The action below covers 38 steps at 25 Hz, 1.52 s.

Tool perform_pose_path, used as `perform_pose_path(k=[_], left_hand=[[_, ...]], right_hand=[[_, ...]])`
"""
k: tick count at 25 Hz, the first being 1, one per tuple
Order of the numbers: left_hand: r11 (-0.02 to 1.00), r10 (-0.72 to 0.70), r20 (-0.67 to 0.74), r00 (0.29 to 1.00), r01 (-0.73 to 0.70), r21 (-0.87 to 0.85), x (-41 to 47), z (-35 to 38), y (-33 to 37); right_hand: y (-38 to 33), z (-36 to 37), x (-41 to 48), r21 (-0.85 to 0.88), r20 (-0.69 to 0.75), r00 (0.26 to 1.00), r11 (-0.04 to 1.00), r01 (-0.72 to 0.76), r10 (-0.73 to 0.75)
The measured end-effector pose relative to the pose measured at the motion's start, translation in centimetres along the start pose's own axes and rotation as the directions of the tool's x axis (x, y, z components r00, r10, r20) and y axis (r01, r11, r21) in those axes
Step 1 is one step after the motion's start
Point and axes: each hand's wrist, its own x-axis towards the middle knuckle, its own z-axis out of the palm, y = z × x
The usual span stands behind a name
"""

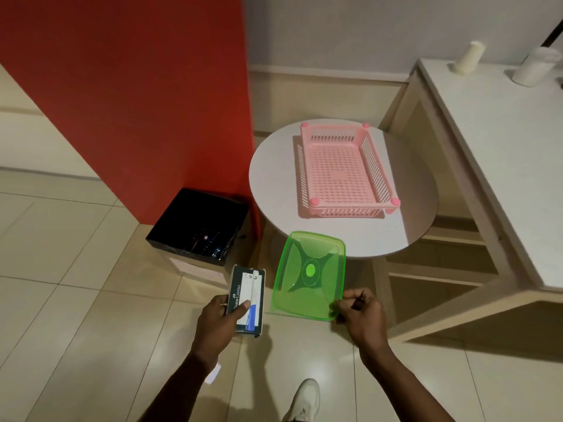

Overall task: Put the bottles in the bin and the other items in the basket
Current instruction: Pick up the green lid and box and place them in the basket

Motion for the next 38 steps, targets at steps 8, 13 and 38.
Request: perform_pose_path(k=[8, 13, 38], left_hand=[[0.989, 0.113, 0.022, 0.993, -0.111, -0.102, 3.3, 7.0, 8.9], [0.975, 0.183, 0.039, 0.982, -0.176, -0.139, 8.6, 9.3, 15.2], [0.930, 0.050, 0.027, 0.998, -0.056, 0.364, 25.4, 15.3, 25.9]], right_hand=[[-6.5, -3.0, 8.1, 0.258, -0.017, 0.999, 0.966, -0.025, 0.030], [-10.4, -1.6, 13.5, 0.326, -0.031, 0.997, 0.943, -0.058, 0.072], [-19.9, 12.2, 46.1, 0.527, 0.154, 0.883, 0.719, -0.452, 0.442]])
